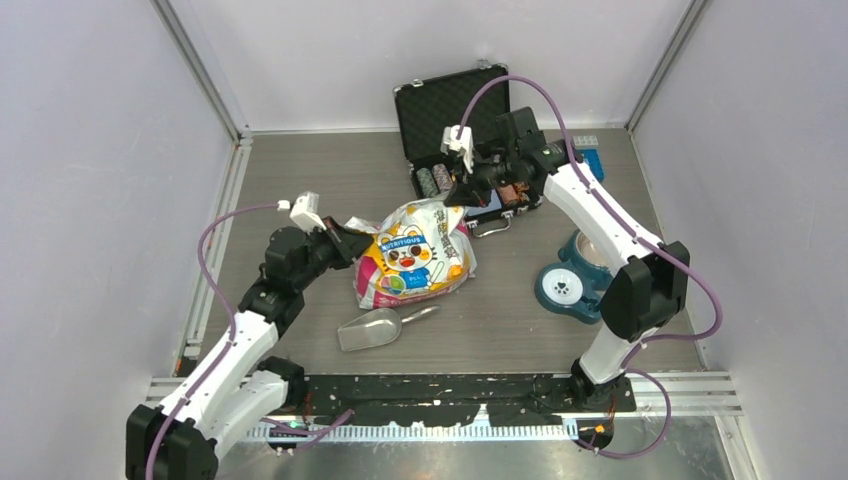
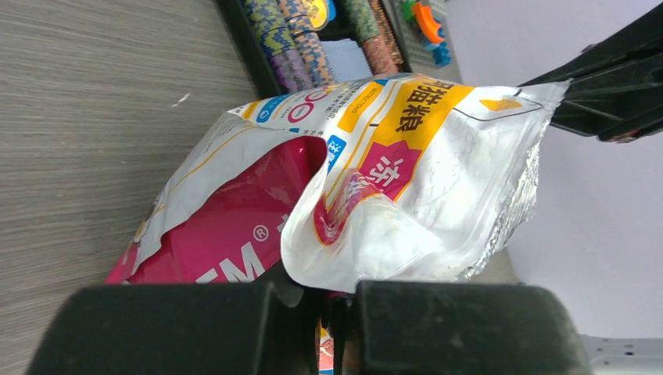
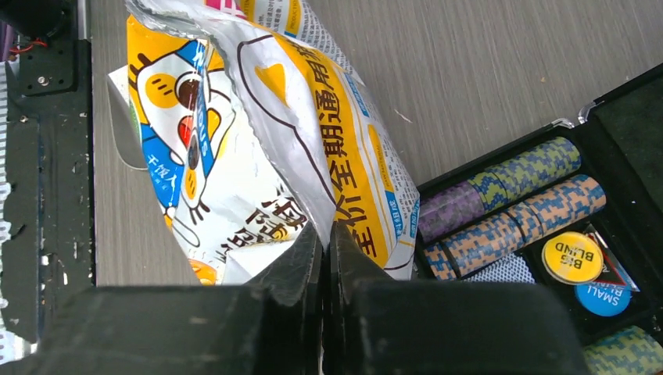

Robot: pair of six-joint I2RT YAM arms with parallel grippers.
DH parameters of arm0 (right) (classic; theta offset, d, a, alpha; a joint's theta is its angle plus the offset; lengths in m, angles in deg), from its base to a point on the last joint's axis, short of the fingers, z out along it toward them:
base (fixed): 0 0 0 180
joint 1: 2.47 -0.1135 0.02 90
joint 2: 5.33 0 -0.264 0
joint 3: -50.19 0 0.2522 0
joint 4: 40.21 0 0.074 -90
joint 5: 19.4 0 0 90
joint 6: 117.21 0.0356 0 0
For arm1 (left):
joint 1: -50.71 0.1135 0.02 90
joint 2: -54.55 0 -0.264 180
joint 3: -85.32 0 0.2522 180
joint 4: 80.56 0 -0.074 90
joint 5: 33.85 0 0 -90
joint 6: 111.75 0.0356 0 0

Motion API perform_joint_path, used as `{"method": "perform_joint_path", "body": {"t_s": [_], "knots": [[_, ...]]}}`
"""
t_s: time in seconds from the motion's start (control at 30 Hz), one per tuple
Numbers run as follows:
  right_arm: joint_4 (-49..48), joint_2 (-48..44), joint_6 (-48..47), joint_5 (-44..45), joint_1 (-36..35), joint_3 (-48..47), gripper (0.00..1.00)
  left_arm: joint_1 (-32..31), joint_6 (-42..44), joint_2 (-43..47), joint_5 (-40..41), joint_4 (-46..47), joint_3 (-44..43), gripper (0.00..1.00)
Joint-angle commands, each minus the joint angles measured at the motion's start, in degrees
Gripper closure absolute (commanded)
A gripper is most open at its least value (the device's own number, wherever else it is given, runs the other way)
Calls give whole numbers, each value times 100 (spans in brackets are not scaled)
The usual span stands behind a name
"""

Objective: Serve the pet food

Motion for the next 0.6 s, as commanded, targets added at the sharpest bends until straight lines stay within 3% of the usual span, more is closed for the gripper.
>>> {"method": "perform_joint_path", "body": {"t_s": [0.0, 0.1, 0.27, 0.57], "knots": [[620, -182, -90, 158, -120, -113, 95, 15, 1102, 150, 1100, -26, -1039, 100], [233, -617, 452, 214, -339, 253, 95, 154, 1515, -169, 1461, -232, -1551, 100], [-821, -1046, 2036, 36, -581, 835, 95, 496, 1417, -1155, 998, -244, -2543, 100], [-252, -1084, 2469, -268, -1260, 849, 95, 671, 618, -2754, 269, -499, -4062, 98]]}}
